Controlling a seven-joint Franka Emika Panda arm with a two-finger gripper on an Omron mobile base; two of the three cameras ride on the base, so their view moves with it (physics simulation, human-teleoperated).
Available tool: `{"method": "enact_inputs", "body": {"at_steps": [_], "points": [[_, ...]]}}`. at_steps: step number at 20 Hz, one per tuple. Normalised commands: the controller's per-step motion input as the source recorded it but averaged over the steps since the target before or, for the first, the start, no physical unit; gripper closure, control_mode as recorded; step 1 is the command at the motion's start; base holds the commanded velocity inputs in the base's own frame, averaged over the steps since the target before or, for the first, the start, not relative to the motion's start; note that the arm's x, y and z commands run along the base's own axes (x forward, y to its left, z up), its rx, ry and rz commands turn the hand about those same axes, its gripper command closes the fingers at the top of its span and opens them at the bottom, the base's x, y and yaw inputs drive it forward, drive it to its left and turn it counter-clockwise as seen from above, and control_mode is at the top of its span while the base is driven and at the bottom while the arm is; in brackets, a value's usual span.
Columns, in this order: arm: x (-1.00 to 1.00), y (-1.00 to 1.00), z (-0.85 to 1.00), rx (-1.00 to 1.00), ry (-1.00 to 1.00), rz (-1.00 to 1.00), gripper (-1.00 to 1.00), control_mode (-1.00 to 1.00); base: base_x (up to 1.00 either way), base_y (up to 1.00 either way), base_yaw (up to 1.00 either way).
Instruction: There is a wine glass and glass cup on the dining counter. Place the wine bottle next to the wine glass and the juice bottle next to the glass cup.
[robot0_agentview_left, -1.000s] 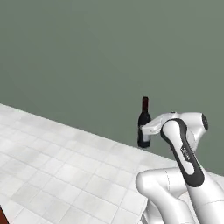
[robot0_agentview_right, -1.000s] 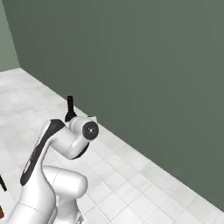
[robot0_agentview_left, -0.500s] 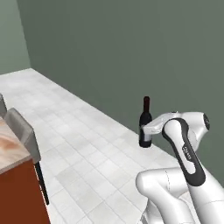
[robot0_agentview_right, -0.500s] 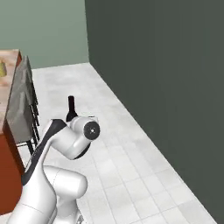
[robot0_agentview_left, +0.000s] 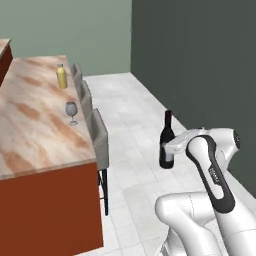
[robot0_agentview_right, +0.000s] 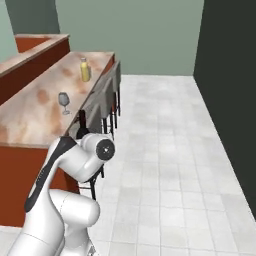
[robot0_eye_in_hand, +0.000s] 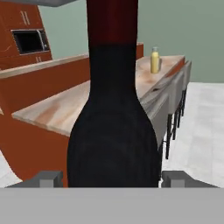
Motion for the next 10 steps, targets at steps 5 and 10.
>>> {"method": "enact_inputs", "body": {"at_steps": [5,10], "points": [[0.00,0.00,0.00,0.00,0.00,0.00,1.00,1.00,0.60,0.07,0.53],[0.00,0.00,0.00,0.00,0.00,0.00,1.00,1.00,0.57,0.19,0.32]]}}
